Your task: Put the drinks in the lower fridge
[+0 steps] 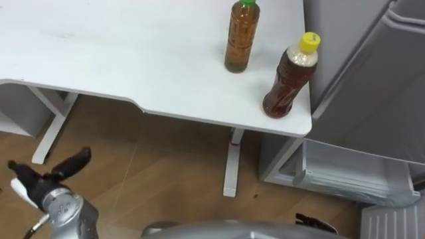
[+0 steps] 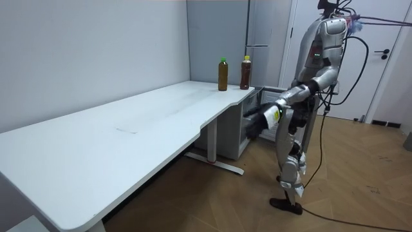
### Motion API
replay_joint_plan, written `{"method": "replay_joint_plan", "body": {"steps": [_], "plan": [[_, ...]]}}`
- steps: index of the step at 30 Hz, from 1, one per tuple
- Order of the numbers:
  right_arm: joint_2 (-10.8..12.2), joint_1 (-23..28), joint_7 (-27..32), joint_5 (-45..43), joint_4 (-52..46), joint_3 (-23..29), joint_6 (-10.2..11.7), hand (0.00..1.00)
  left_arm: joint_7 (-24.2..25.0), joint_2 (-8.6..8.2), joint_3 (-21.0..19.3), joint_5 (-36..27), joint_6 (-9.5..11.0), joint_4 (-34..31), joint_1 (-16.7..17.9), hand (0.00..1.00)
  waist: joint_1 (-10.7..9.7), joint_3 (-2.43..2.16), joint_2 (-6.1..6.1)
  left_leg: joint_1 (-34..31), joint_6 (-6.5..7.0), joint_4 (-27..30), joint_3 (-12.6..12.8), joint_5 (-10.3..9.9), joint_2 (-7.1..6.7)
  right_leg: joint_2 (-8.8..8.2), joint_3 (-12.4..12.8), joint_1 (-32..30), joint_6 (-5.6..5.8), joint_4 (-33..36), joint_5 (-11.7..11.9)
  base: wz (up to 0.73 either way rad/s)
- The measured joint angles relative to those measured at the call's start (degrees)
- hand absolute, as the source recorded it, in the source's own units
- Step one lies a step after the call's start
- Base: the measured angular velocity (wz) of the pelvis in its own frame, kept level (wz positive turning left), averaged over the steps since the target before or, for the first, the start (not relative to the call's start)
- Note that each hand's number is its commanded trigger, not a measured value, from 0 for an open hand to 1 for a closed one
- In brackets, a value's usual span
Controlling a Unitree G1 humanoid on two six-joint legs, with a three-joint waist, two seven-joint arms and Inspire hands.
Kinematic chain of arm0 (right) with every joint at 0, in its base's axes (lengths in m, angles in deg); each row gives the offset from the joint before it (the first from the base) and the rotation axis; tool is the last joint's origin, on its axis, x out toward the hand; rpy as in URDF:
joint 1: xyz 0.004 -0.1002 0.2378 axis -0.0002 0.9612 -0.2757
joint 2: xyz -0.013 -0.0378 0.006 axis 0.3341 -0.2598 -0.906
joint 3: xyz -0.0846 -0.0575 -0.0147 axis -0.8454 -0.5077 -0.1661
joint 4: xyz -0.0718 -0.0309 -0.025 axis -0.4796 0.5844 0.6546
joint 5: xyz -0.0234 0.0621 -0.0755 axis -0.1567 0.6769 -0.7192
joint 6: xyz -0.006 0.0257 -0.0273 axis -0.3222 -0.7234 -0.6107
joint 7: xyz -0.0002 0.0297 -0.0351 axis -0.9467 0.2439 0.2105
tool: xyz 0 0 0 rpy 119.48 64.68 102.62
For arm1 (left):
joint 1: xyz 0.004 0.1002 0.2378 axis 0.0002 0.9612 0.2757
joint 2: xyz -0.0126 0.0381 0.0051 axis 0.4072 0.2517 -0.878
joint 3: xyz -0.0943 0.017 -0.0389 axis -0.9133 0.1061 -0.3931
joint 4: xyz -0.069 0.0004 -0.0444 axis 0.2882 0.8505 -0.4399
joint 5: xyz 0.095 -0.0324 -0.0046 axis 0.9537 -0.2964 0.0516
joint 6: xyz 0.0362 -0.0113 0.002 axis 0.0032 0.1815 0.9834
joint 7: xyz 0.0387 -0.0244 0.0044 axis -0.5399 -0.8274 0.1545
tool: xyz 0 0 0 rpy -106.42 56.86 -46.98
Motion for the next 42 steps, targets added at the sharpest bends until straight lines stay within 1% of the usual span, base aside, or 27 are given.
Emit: {"method": "replay_joint_plan", "body": {"steps": [1,2,4,5,7,9,11,12,14,15,17,20,22,24,29,31,32,34,36,38,42], "plan": [[0.0,0.05,-0.16,-0.01,0.1,0.02,0.37,0.0,0.12,0.01,0.96,1.76,0.53,-3.08,0.04,0.0,-0.38,0.08,-0.15,0.07,0.0,-0.05,0.0,0.0,0.0,0.01,0.08,0.06,0.0,-0.08,0.0,0.0],[0.0,0.08,-0.17,0.01,0.34,-0.06,0.92,0.0,0.16,0.07,1.96,3.66,0.56,-6.67,-0.01,0.0,-0.59,0.08,-0.04,-0.01,0.0,-0.06,-0.01,0.0,0.0,0.04,0.1,0.01,0.0,-0.19,0.0,0.0],[0.0,0.04,-0.17,0.39,0.59,-0.07,1.33,0.0,0.63,0.17,3.96,5.63,1.05,-11.29,-0.36,0.0,-0.7,0.32,-0.18,-0.12,0.0,-0.05,-0.12,0.0,-0.01,0.05,0.09,-0.05,0.0,-0.26,0.0,0.0],[0.02,-0.01,-0.3,0.39,0.49,-0.1,1.44,0.0,1.64,0.31,5.03,6.99,1.27,-13.06,-0.94,0.0,-0.76,0.21,-0.31,-0.15,0.02,-0.07,-0.32,-0.01,-0.04,0.03,0.08,-0.05,0.01,-0.27,0.0,0.03],[0.03,-0.24,-0.65,0.49,0.5,-0.32,1.53,0.0,2.86,0.89,7.17,7.5,1.33,-15.13,-1.76,0.0,-1.05,0.21,-0.33,-0.23,0.02,-0.14,-0.47,-0.02,-0.07,0.03,0.02,-0.09,0.01,-0.31,0.0,0.04],[0.04,-0.51,-0.76,0.53,0.54,-0.69,1.52,0.0,3.96,1.0,8.83,7.51,1.28,-18.1,-1.73,0.0,-1.78,0.06,-0.63,-0.41,0.02,-0.05,-0.57,-0.02,-0.04,0.07,0.05,-0.31,0.01,-0.32,0.0,0.02],[0.07,-0.76,-1.22,0.5,0.75,-0.69,1.56,0.0,5.24,1.39,10.66,7.82,1.29,-23.77,-1.56,0.0,-2.13,0.04,-0.85,-0.6,0.0,0.17,-0.56,0.01,-0.01,0.15,1.0,-0.67,0.01,-0.32,0.0,-0.02],[0.08,-0.97,-1.25,0.52,1.12,-0.69,1.72,0.0,5.54,1.53,10.92,8.36,1.3,-25.01,-1.6,0.0,-2.28,0.03,-0.85,-0.56,0.0,0.21,-0.55,0.01,-0.03,0.15,1.32,-0.64,0.01,-0.32,0.0,0.0],[0.2,-1.62,-1.27,0.7,2.23,-0.85,2.11,0.0,6.9,2.4,11.65,9.34,1.39,-27.17,-2.01,0.0,-2.77,0.06,-0.83,-0.08,0.02,0.1,-0.46,0.03,-0.05,0.14,1.54,-0.39,0.01,-0.34,0.0,0.0],[0.24,-2.01,-1.26,0.85,2.71,-1.26,2.26,0.0,7.68,2.83,12.05,9.31,1.38,-28.44,-2.1,0.0,-3.47,0.15,-0.9,0.1,0.02,0.06,-0.4,0.03,-0.03,0.14,1.55,-0.15,0.01,-0.35,0.0,0.0],[0.3,-2.12,-1.32,1.26,2.87,-1.69,2.51,0.0,9.33,2.94,13.17,9.31,1.38,-30.97,-2.28,0.0,-3.96,0.25,-1.04,0.09,0.02,0.09,-0.27,0.02,-0.04,0.12,1.68,-0.11,0.01,-0.36,0.0,0.0],[0.41,-2.45,-1.38,1.5,3.37,-1.7,2.73,0.0,11.75,2.88,14.4,9.57,1.39,-31.91,-3.78,0.0,-4.41,0.38,-0.99,-0.18,0.02,0.33,-0.39,0.0,0.04,0.12,1.51,-0.12,0.01,-0.34,0.0,0.01],[0.49,-3.58,-1.41,1.47,4.9,-1.7,3.21,0.0,13.26,2.88,14.72,9.7,1.39,-32.19,-4.65,0.0,-5.06,0.32,-0.97,-0.84,0.01,0.34,-0.53,-0.03,0.03,0.13,1.53,-0.54,0.01,-0.27,0.0,0.02],[0.49,-4.1,-1.4,1.52,5.61,-1.72,3.37,0.0,14.63,2.88,15.02,9.91,1.39,-32.79,-5.49,0.0,-5.26,0.5,-0.74,-1.23,0.01,0.46,-0.48,-0.03,0.04,0.2,1.73,-0.93,-0.08,-0.26,0.05,-0.02],[0.49,-4.47,-1.4,2.03,6.29,-1.81,3.43,0.0,18.35,2.9,17.2,10.13,1.39,-37.12,-6.76,0.0,-5.3,0.42,-0.56,-1.0,0.02,0.35,0.48,-0.03,0.12,0.23,2.94,-1.33,-0.08,-0.09,0.06,-0.1],[0.48,-4.58,-1.42,2.15,6.28,-1.93,3.41,0.0,21.14,2.91,17.8,9.8,1.38,-38.26,-8.71,0.0,-5.32,0.39,-0.53,-0.97,0.04,0.51,0.7,-0.01,0.11,0.18,3.36,-1.54,-0.07,0.06,0.07,-0.07],[0.44,-4.62,-1.4,2.38,6.27,-2.33,3.4,0.0,22.45,2.92,18.28,8.59,1.37,-38.75,-9.42,0.0,-5.36,0.37,-0.52,-0.9,0.05,0.48,0.81,-0.01,0.11,0.17,3.8,-1.68,-0.07,0.06,0.07,-0.1],[0.43,-4.86,-1.38,2.4,6.28,-2.64,3.36,0.0,24.41,2.89,18.82,5.98,1.31,-39.22,-9.54,0.0,-5.83,0.34,-0.46,-0.81,0.06,0.47,1.08,-0.01,0.12,0.16,4.14,-1.77,-0.07,0.05,0.06,-0.08],[0.45,-5.25,-1.35,2.34,6.31,-2.91,3.27,0.0,26.22,2.95,19.33,4.32,0.71,-39.22,-9.54,0.0,-6.7,0.33,-0.43,-0.75,0.07,0.47,1.26,0.0,0.12,0.16,4.32,-1.76,-0.07,0.02,0.06,-0.05],[0.51,-5.38,-1.39,2.4,6.49,-2.93,3.26,0.0,28.39,2.63,20.13,3.4,-0.02,-39.24,-9.54,0.0,-7.53,0.34,-0.44,-0.38,0.06,0.44,1.78,0.0,0.16,0.16,4.5,-1.8,-0.07,0.03,0.06,-0.05],[0.59,-5.56,-1.47,3.09,6.33,-3.0,3.22,0.0,32.38,2.61,21.31,-0.86,-0.75,-39.46,-9.58,0.0,-8.29,0.4,-0.22,0.15,0.06,0.11,2.24,0.0,0.32,0.17,4.73,-1.73,-0.07,0.5,0.06,-0.07]]}}
